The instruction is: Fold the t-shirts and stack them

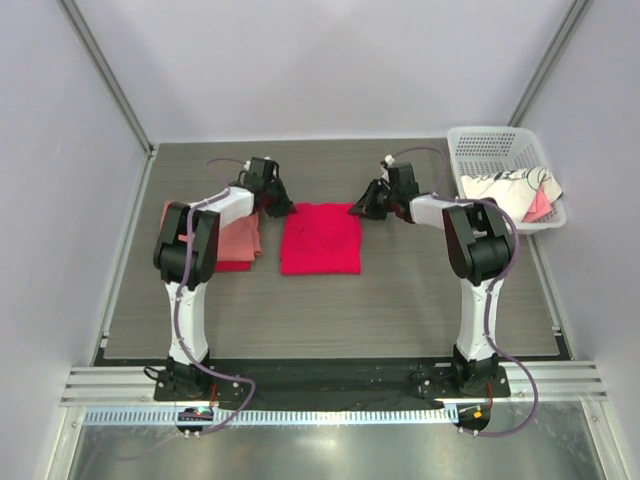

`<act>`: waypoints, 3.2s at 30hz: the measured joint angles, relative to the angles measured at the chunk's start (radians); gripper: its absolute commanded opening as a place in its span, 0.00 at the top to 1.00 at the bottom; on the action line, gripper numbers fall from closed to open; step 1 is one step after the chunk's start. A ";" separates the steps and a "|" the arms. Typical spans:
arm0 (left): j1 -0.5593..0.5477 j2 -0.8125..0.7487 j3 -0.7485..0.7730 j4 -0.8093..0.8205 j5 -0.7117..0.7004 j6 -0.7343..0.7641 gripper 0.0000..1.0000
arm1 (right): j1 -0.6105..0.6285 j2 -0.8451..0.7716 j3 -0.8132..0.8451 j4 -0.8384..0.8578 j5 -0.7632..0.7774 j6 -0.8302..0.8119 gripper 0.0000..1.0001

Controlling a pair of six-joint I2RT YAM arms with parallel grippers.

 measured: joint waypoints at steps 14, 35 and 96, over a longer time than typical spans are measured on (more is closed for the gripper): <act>-0.023 -0.811 -0.557 -0.039 0.009 -0.036 1.00 | 0.237 -0.590 -0.251 -0.125 0.089 -0.031 0.99; 0.379 -1.115 -0.272 -0.668 -0.252 0.152 1.00 | 0.593 -0.407 0.152 -0.238 0.210 0.016 0.99; 0.618 -0.645 0.169 -0.543 -0.221 0.157 0.03 | 0.410 0.178 0.521 0.073 0.167 0.014 0.00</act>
